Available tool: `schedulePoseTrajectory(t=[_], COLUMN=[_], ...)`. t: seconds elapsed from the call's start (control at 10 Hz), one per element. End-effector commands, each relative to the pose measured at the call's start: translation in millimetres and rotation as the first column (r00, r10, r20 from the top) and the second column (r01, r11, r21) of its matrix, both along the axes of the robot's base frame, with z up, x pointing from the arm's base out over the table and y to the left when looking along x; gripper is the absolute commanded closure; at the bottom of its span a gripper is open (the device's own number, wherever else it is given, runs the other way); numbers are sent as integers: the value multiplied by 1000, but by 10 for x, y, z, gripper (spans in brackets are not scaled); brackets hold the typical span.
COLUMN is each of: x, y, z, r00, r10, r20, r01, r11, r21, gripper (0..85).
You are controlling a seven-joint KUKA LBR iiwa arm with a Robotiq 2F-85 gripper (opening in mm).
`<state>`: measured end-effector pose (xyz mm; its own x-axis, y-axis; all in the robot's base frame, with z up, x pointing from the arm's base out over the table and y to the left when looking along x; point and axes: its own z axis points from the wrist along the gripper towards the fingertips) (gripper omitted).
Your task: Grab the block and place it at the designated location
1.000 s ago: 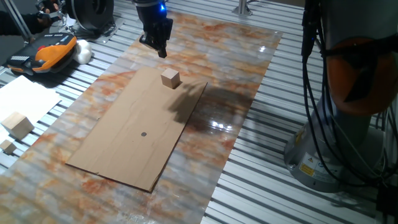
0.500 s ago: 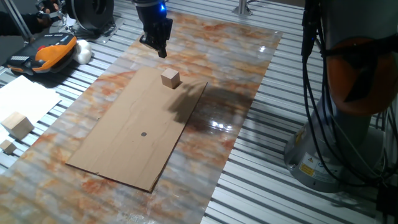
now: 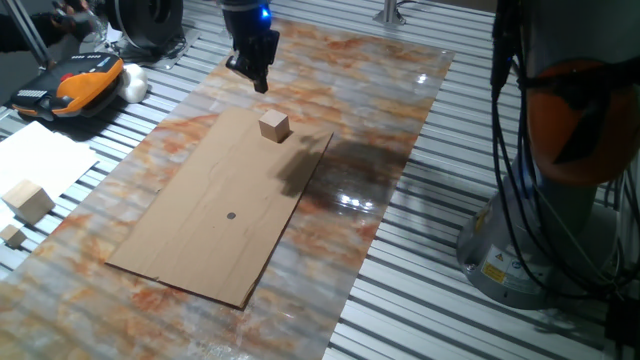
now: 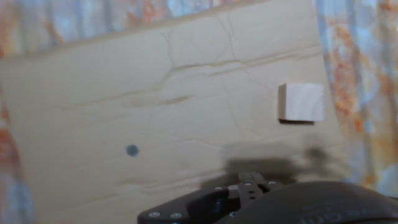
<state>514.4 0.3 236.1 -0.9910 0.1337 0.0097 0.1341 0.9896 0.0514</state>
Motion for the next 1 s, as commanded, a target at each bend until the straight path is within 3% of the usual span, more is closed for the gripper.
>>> schedulePoseTrajectory(t=[0.0, 0.1, 0.2, 0.3, 0.4, 0.6, 0.7, 0.9], x=[1, 1, 1, 1, 1, 1, 1, 1], y=[5, 5, 5, 5, 5, 5, 5, 5], z=[-2, -2, -2, -2, -2, -2, -2, -2], r00=[1000, 999, 999, 999, 999, 998, 997, 993], r10=[-12, -34, -41, -35, -51, -58, -61, -56], r20=[-10, -25, -34, -40, -1, 39, 51, 100], r01=[12, 32, 39, 34, 51, 61, 66, 71], r11=[999, 998, 998, 999, 999, 995, 992, 986], r21=[-42, -59, -51, -21, 4, -83, -104, -150], gripper=[850, 850, 850, 850, 850, 850, 850, 850])
